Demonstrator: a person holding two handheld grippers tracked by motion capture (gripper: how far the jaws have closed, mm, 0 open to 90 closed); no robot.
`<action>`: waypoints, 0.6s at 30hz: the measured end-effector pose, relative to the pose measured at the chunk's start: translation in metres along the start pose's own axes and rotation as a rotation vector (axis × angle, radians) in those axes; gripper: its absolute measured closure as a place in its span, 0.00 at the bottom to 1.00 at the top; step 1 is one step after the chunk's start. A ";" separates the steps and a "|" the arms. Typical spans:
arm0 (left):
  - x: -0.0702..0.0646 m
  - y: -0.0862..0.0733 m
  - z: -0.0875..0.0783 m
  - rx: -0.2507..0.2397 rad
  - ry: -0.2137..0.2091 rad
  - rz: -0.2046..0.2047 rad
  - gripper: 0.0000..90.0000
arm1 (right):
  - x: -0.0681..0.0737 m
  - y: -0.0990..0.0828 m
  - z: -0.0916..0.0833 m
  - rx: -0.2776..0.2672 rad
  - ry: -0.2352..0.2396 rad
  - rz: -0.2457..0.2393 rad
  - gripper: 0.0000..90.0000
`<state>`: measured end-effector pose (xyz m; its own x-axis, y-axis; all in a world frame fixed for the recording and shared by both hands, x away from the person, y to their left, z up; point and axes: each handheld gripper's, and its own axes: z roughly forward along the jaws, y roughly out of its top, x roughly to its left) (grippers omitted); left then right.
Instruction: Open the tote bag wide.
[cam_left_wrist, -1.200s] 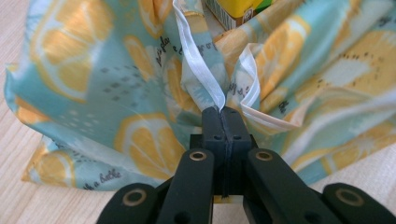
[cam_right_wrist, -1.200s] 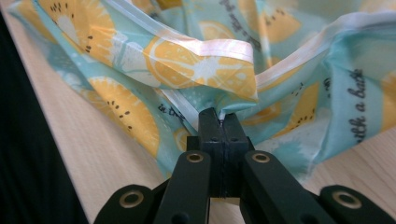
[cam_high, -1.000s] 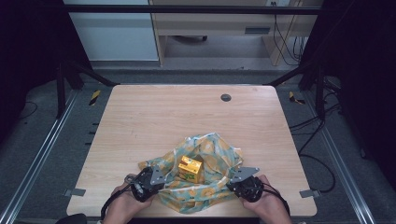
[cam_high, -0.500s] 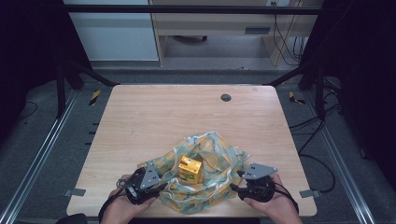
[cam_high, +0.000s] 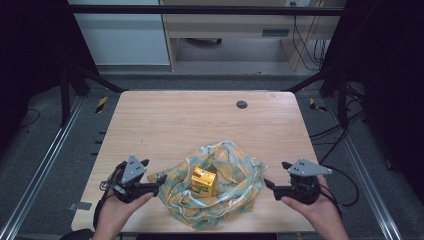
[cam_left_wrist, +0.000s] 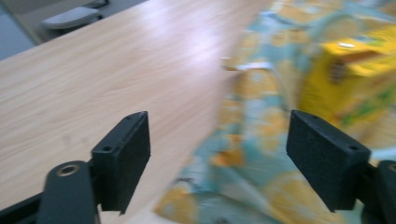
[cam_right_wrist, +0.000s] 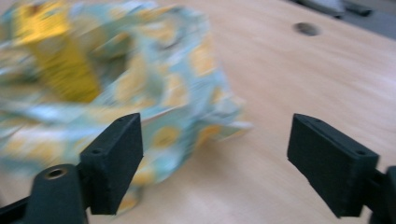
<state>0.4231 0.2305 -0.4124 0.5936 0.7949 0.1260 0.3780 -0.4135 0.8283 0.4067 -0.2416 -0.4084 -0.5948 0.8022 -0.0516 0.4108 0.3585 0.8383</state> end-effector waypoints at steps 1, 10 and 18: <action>0.007 0.001 0.002 0.002 0.019 -0.009 0.22 | -0.005 0.002 0.003 -0.007 -0.022 0.021 0.18; 0.064 -0.011 0.024 0.022 0.147 -0.094 0.15 | -0.040 0.011 0.044 -0.060 -0.192 0.148 0.10; 0.088 -0.043 0.034 0.042 0.161 -0.171 0.08 | -0.059 -0.024 0.068 -0.031 -0.285 0.243 0.09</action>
<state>0.4836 0.3030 -0.4554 0.3986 0.9141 0.0742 0.4945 -0.2823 0.8220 0.4784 -0.2650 -0.4623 -0.2646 0.9644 0.0057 0.4923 0.1300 0.8607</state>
